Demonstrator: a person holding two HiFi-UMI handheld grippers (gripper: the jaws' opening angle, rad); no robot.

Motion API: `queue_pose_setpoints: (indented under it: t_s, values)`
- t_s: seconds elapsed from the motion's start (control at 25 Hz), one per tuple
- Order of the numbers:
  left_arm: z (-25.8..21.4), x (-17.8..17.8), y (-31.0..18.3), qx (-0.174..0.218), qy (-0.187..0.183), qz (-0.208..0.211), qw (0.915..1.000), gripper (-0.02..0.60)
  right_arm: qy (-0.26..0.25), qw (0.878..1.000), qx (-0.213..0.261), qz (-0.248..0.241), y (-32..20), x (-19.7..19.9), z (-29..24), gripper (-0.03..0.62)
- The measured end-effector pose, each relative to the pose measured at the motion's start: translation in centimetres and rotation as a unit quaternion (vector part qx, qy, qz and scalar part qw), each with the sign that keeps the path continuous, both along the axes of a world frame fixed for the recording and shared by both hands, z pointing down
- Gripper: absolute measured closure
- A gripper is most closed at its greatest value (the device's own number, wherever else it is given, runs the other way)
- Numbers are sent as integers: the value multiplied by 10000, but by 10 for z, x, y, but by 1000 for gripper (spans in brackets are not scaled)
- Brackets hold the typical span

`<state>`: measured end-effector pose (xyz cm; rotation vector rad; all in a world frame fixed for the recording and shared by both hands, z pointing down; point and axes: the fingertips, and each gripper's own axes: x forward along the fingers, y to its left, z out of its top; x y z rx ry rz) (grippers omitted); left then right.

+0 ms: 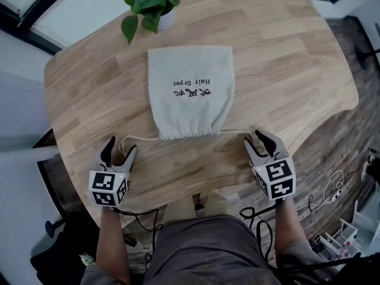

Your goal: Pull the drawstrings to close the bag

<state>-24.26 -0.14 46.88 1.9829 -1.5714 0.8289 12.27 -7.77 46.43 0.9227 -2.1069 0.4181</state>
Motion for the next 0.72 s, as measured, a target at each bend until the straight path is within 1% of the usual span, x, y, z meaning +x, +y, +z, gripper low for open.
queue_pose_setpoints:
  t_s: [0.12,0.24,0.4,0.56,0.72]
  values:
    - [-16,4,17,-59,-157,211,9996,275,-272,9989,195,-315,-1,-17,-30,416]
    - [-38,12,26,110,-172,330,9992,275,-362,9961,421,-686,-2,-32,-52,416]
    - [-51,31,13,318,-103,582,9977,275,-415,9912,582,-1114,-4,-52,-68,416]
    - [-53,51,-2,319,-53,988,9946,275,-325,9867,547,-1496,0,-71,-70,416]
    - [-45,65,-17,201,-179,1454,9890,275,-63,9821,308,-1857,4,-80,-52,418]
